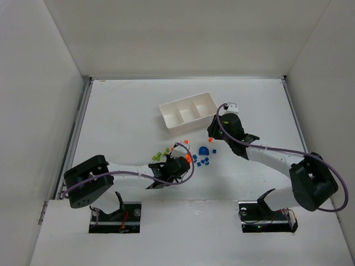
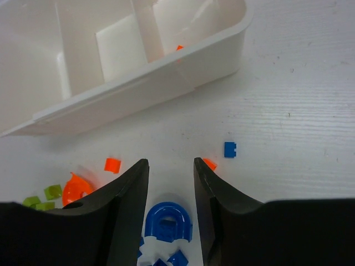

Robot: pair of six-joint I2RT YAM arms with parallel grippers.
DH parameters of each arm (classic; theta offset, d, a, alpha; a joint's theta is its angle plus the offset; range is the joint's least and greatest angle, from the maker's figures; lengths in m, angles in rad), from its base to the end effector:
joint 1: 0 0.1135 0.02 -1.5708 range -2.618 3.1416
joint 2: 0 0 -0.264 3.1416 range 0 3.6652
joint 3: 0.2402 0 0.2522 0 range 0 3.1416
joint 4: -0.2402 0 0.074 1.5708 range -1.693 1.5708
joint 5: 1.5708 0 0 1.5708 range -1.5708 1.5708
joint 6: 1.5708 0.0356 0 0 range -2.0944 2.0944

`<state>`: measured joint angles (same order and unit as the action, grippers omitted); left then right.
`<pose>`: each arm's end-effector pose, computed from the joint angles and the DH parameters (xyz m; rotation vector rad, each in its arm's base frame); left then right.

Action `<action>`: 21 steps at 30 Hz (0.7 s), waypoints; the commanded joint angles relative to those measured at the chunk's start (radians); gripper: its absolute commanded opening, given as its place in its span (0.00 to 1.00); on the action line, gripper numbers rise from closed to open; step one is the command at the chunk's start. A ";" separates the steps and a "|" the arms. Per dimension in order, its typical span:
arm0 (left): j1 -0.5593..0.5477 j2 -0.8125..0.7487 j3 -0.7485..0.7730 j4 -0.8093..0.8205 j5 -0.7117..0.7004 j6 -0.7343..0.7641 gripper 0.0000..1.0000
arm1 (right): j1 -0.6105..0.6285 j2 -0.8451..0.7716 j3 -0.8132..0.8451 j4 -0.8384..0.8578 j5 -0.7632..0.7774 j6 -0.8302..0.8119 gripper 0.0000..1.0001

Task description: Sort the legos into containers by color

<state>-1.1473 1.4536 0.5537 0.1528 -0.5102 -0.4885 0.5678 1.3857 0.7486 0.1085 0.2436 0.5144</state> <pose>0.1250 -0.2349 0.1497 0.4764 2.1715 -0.3102 0.2556 0.1529 0.2208 0.0916 2.1054 0.4010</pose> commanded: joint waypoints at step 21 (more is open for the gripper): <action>0.249 -0.145 0.270 0.129 0.160 0.028 0.12 | -0.039 0.220 0.072 -0.055 -0.053 -0.010 0.47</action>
<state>-0.9401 1.2961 0.7383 0.1608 -0.3878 -0.4778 0.5358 1.5970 0.7849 0.0242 0.2043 0.5014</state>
